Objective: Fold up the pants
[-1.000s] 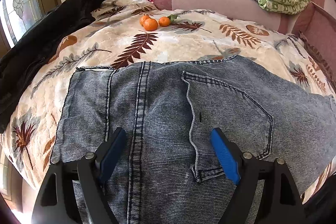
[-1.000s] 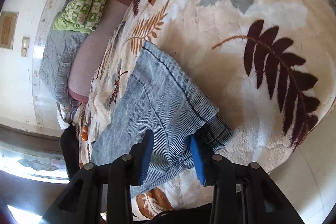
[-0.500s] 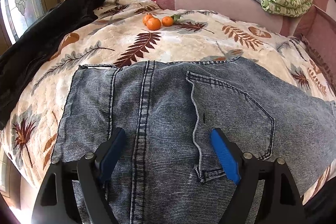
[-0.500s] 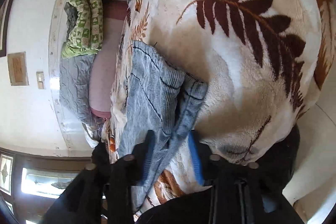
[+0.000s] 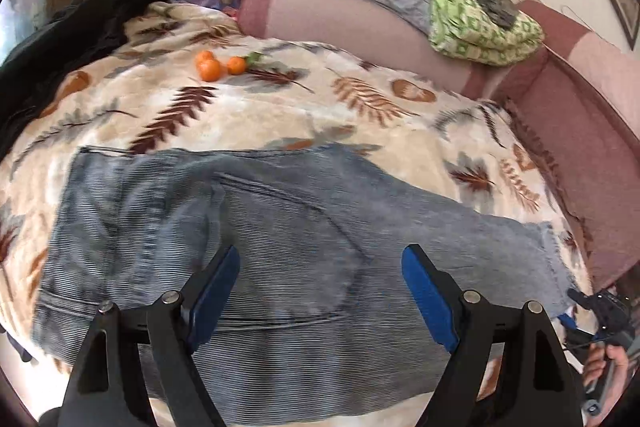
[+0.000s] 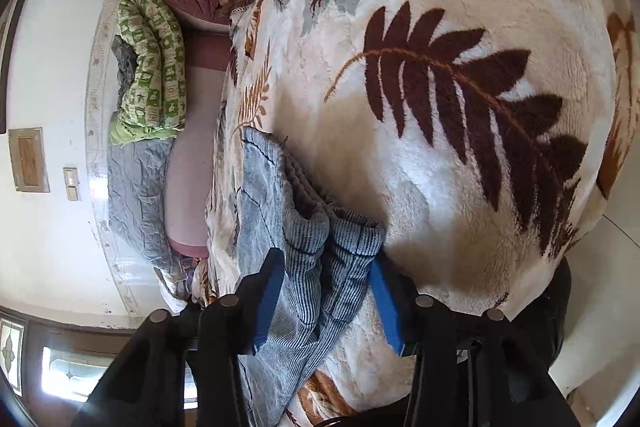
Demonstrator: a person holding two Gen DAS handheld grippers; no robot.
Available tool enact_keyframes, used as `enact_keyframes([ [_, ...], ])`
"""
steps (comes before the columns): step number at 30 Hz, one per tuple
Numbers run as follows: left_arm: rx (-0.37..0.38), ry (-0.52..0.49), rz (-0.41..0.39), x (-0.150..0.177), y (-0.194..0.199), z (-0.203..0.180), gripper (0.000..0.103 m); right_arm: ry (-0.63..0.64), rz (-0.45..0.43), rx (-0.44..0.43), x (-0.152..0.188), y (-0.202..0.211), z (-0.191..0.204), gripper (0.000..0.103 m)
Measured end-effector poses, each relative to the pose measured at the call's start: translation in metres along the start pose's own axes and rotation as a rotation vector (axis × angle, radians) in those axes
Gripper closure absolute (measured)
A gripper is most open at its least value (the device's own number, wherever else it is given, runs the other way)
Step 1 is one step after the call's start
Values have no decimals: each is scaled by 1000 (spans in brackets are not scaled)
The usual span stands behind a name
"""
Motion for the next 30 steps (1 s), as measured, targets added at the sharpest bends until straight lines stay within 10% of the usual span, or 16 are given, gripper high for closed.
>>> enact_keyframes([
  [7,135,-231,165,24,-65,-164,19,79,-7,49,2,6,3,73],
  [10,-4,-374,329,65,-114,-181,19,143,-10,87,3,4,6,77],
  [12,-84,-525,202,73,-114,-189,6,185,-10,102,3,4,8,77],
  [16,-39,-467,230,64,-99,-191,7,189,6,93,2,3,7,76],
  [19,-66,-419,87,38,-80,-183,7,153,23,69,0,0,4,75],
  [22,-156,-396,285,57,-127,-160,5,133,40,60,-2,-3,3,75],
  [30,-159,-435,227,59,-128,-163,0,440,-17,129,10,10,94,89],
])
Point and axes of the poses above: each gripper's, at about its wrist camera, not at the fingertips, and y roughly against the way its jaws point, z to its left, x to its underside, the point moved 7 cm from there along -y, roughly the way its jaws point, and after that the axes turned 3 degrees about -z, right-handed, at the moved point
